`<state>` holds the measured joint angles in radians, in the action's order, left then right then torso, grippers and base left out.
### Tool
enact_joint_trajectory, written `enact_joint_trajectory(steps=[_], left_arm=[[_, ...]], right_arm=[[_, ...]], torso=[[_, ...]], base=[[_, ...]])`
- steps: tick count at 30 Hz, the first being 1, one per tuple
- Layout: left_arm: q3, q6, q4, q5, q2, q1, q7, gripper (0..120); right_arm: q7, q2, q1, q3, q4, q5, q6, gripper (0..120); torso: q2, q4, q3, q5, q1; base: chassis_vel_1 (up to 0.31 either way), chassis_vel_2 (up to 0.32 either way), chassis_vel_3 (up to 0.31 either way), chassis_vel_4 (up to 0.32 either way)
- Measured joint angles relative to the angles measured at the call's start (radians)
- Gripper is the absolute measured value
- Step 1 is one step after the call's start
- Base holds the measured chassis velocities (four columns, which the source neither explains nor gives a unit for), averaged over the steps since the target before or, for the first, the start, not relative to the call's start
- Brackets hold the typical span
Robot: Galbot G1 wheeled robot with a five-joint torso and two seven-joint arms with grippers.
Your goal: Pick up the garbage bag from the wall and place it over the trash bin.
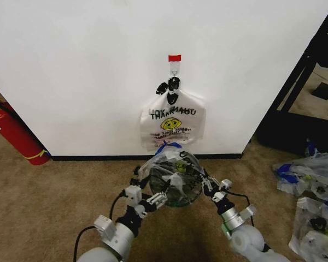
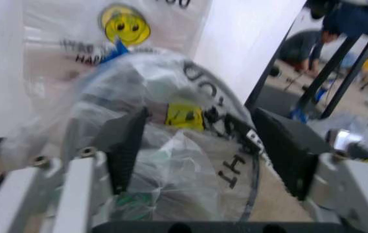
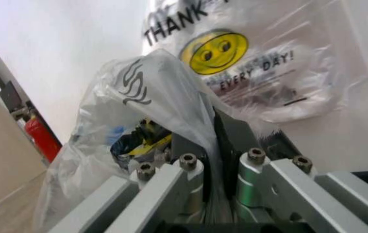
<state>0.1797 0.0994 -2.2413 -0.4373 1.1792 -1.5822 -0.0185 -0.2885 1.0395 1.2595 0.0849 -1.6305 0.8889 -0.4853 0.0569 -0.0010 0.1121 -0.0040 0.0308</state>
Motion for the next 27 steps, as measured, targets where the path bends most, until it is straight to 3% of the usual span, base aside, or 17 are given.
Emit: enact_joint_trajectory(steps=[8, 10, 17, 21, 27], left_arm=[[-0.087, 0.090, 0.057, 0.020, -0.042, 0.126, -0.068, 36], [-0.149, 0.150, 0.101, 0.020, -0.092, 0.234, -0.119, 25], [-0.239, 0.289, 0.136, 0.071, -0.210, 0.407, -0.221, 0], [-0.259, 0.378, 0.139, 0.075, -0.222, 0.432, -0.251, 0], [-0.270, 0.416, 0.130, 0.073, -0.212, 0.422, -0.258, 0]], right_arm=[[0.011, 0.026, 0.000, -0.024, 0.005, -0.094, -0.037, 1], [-0.019, 0.031, -0.009, -0.024, 0.025, -0.135, -0.056, 1], [-0.096, 0.026, -0.010, 0.001, 0.042, -0.165, -0.083, 1], [-0.109, 0.029, -0.010, 0.009, 0.047, -0.185, -0.098, 1], [-0.111, 0.031, -0.022, 0.010, 0.058, -0.204, -0.106, 1]], torso=[[0.000, -0.0001, 0.000, -0.0003, 0.000], [0.000, -0.0001, 0.000, -0.0003, 0.000], [0.000, 0.0001, 0.000, -0.0002, 0.000], [0.000, 0.0001, 0.000, -0.0002, 0.000], [0.000, 0.0001, 0.000, -0.0002, 0.000]], base=[[0.000, 0.000, 0.000, 0.000], [0.000, 0.000, 0.000, 0.000], [0.000, 0.000, 0.000, 0.000], [0.000, 0.000, 0.000, 0.000], [0.000, 0.000, 0.000, 0.000]])
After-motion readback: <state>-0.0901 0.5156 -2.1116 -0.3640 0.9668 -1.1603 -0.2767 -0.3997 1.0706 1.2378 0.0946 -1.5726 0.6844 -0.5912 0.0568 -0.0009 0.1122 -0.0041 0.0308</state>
